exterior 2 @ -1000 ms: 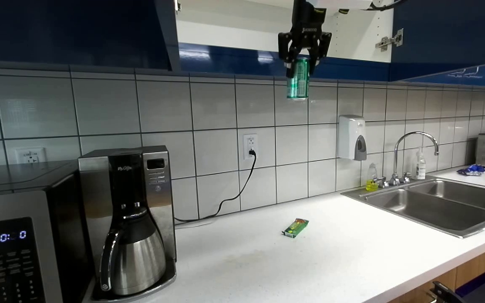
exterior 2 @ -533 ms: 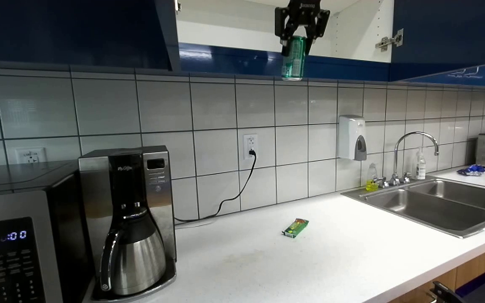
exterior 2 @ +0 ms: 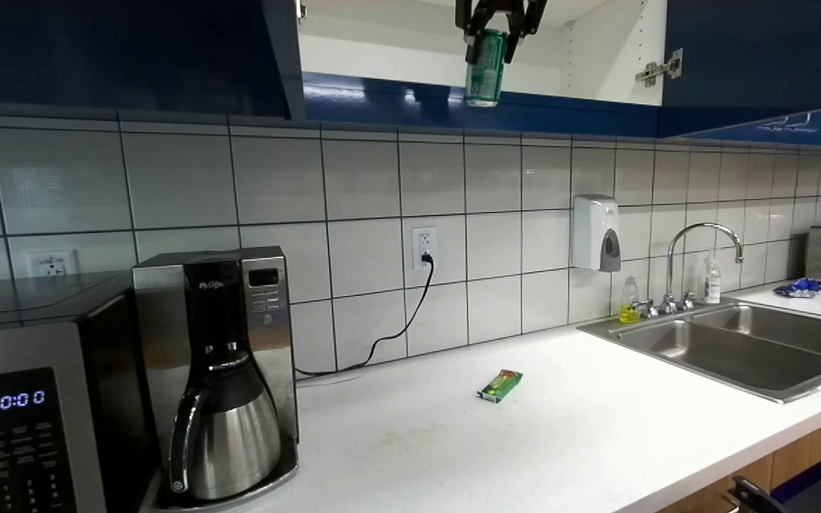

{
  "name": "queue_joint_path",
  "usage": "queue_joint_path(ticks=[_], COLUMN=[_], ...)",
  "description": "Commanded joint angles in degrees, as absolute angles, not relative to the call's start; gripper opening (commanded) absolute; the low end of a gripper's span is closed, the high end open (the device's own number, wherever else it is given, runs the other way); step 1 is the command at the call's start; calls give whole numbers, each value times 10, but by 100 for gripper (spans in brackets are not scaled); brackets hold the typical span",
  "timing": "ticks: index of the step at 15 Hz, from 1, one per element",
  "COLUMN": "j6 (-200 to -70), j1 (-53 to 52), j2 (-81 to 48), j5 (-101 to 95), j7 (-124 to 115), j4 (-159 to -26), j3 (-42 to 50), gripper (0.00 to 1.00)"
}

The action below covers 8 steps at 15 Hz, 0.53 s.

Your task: Pick up the canned drink and put it in the shelf

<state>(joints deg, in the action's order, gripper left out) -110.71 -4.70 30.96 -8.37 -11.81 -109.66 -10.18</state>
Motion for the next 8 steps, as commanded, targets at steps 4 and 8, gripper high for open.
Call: queue_joint_path(ticks=[4, 8], j6=[-1079, -1063], j1=[-33, -36], j2=[252, 233], j5=[-98, -103], j7=[-131, -133], j4=[-999, -962], j3=[-118, -123], gripper=[40, 40])
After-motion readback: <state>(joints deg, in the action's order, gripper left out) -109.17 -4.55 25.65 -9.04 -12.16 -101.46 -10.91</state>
